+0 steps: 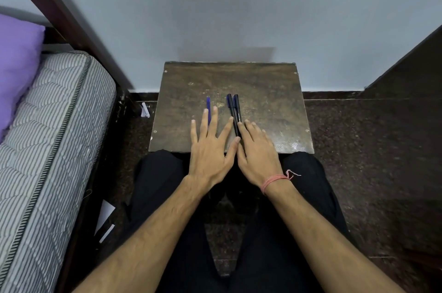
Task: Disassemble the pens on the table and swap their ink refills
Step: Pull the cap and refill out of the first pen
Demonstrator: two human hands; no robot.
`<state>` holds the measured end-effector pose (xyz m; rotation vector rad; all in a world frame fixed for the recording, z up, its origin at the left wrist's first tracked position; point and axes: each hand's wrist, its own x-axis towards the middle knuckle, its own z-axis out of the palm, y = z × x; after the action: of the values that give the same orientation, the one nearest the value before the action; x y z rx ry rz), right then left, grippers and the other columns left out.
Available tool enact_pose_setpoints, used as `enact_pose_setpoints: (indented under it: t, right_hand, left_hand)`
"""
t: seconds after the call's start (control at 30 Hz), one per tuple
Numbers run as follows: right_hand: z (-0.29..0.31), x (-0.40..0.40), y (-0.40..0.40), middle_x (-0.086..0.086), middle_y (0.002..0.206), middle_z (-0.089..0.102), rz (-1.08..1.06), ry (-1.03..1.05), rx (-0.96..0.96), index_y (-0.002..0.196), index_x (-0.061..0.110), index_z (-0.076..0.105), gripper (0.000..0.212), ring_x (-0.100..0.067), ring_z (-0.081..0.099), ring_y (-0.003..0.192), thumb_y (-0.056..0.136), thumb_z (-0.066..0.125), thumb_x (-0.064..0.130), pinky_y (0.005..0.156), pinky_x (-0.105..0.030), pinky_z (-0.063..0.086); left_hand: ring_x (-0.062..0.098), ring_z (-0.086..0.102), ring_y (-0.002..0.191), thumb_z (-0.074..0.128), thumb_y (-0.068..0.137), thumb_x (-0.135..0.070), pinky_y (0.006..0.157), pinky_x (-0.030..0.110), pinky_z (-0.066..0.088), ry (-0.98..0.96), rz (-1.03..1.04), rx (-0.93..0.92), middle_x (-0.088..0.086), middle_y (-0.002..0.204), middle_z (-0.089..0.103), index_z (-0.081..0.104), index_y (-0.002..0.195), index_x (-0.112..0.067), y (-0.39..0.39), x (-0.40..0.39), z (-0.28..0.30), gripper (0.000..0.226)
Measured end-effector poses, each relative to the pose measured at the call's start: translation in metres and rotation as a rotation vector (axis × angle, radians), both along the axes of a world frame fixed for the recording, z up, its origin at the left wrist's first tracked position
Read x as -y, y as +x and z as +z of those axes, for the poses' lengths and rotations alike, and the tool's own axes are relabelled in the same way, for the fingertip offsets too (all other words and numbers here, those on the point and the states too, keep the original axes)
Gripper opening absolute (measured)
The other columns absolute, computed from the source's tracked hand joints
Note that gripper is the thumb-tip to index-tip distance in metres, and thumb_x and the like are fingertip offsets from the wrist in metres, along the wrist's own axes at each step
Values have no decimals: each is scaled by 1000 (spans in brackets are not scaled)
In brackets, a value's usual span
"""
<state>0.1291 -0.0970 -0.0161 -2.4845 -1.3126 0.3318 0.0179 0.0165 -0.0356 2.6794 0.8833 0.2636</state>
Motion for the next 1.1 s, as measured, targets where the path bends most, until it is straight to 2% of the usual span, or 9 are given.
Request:
enact_pose_setpoints:
  t: [0.23, 0.37, 0.5, 0.63, 0.8, 0.87, 0.97, 1.03, 1.1]
  right_hand:
    - [1, -3, 1, -10, 171, 43, -7, 20, 46, 164, 14, 45, 52, -26, 37, 160, 115, 41, 33, 130, -45, 31]
    - [2, -4, 1, -10, 162, 54, -34, 17, 85, 150, 11, 59, 43, -28, 47, 154, 115, 44, 30, 123, -46, 40]
    - [6, -3, 5, -8, 133, 71, -131, 74, 134, 127, 9, 73, 29, -32, 66, 119, 110, 55, 25, 98, -46, 55]
    - [11, 2, 16, -5, 111, 70, -241, 42, 143, 111, 16, 78, 16, -29, 64, 102, 106, 63, 20, 75, -41, 52]
    - [15, 5, 18, 2, 98, 74, -443, 116, 64, 102, 22, 74, 9, -24, 69, 94, 99, 67, 17, 72, -35, 45]
    - [16, 6, 18, 7, 97, 74, -531, 218, -29, 105, 22, 72, 9, -17, 68, 90, 99, 68, 16, 75, -32, 46]
    - [19, 8, 16, 12, 102, 75, -516, 400, -330, 113, 22, 73, 19, 0, 70, 86, 99, 72, 9, 79, -20, 56]
    - [21, 11, 9, 7, 101, 79, -431, 446, -596, 111, 25, 75, 24, 3, 72, 87, 99, 74, 4, 79, -13, 56]
    - [20, 13, -3, -1, 103, 82, -363, 410, -781, 112, 24, 77, 25, -7, 76, 95, 100, 74, 2, 87, -23, 61]
  left_hand:
    - [29, -16, 174, 25, 118, -58, 138, 63, -7, -51, 28, 30, 9, 189, -5, 29, 176, -35, 3, 1, -8, 63]
    - [29, -15, 175, 26, 117, -59, 139, 62, -8, -66, 33, 50, 9, 189, -3, 30, 176, -35, 6, 1, -9, 63]
    - [29, -14, 175, 28, 118, -60, 138, 59, -12, -65, 35, 60, 9, 189, -2, 31, 175, -34, 5, 1, -9, 63]
    - [28, -14, 175, 28, 117, -61, 138, 57, -15, -67, 40, 76, 8, 189, 1, 33, 175, -34, 3, 0, -9, 64]
    - [26, -14, 175, 34, 118, -56, 141, 57, -3, -83, 29, 137, 9, 189, 1, 36, 174, -30, 0, 0, -10, 62]
    - [24, -13, 175, 38, 118, -53, 141, 55, 2, -96, 25, 177, 7, 189, 2, 38, 173, -29, -2, 0, -8, 60]
    - [17, -2, 176, 45, 118, -51, 141, 47, 11, -160, 39, 279, -1, 188, 15, 43, 169, -31, -6, 0, -1, 55]
    - [10, 22, 170, 48, 117, -51, 135, 38, 26, -237, 83, 362, -9, 179, 38, 51, 164, -33, -9, 1, 5, 50]
    - [2, 55, 146, 53, 115, -53, 122, 28, 46, -384, 135, 451, -17, 154, 65, 61, 155, -32, -12, 1, 11, 46]
